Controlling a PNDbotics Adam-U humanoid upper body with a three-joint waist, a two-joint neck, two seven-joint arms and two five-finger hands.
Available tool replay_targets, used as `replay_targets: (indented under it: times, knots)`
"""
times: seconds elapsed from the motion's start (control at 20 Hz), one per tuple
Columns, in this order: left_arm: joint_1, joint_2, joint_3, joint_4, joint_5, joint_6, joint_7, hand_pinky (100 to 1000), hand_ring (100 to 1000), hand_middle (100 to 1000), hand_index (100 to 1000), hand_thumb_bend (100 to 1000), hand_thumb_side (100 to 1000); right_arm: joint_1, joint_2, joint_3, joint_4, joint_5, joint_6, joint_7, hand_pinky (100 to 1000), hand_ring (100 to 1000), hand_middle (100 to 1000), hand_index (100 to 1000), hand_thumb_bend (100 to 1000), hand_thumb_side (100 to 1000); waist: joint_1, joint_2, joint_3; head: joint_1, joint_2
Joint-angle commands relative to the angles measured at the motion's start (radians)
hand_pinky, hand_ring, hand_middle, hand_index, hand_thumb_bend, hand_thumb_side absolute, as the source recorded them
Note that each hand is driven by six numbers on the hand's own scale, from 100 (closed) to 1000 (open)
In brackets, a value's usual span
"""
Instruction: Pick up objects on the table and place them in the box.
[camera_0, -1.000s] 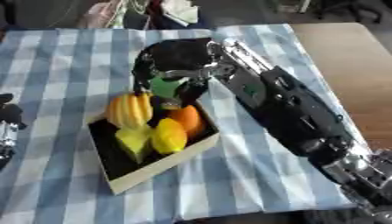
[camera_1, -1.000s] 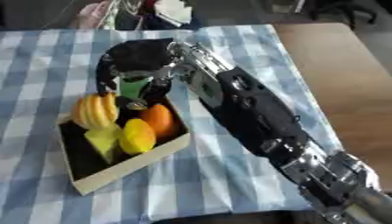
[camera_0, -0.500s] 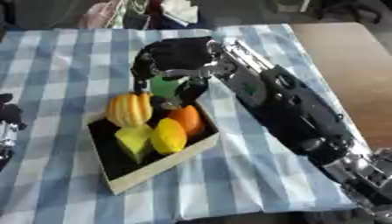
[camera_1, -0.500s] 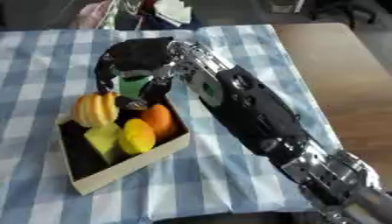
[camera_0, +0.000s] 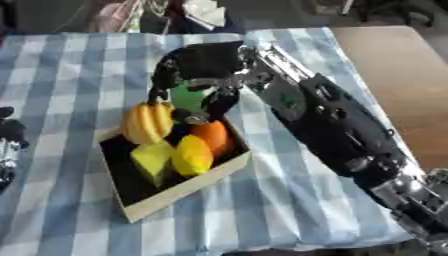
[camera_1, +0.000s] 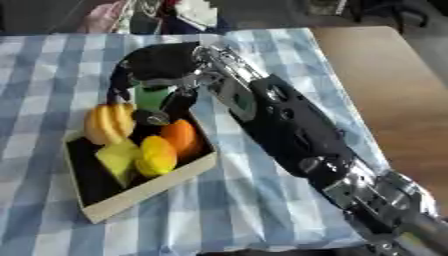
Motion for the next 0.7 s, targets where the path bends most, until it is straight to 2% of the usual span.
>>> replay_targets:
  times: [0.05,0.4,0.7]
  knots:
    - [-0.006,0.019,0.010,-0.014,-0.001,-0.002,0.002,732,528,582,788,224,657,-0.025,-0.022,-0.007,-0.012,-0.009,-0.136,0.149,829,771,590,802,100,170,-0.013,-0.031,0.000,-0.002,0.004]
    - [-0.004,0.019,0.011,-0.014,0.000,-0.002,0.003,732,528,583,788,225,657,-0.029,-0.032,-0.015,-0.023,-0.018,-0.136,0.154,831,777,608,819,100,169,-0.014,-0.032,-0.002,-0.003,0.004]
    - [-0.003,0.020,0.013,-0.013,0.001,-0.001,0.004,732,528,583,788,225,656,-0.040,-0.058,-0.044,-0.056,-0.044,-0.106,0.137,832,778,612,823,100,155,-0.014,-0.036,-0.004,0.000,0.004]
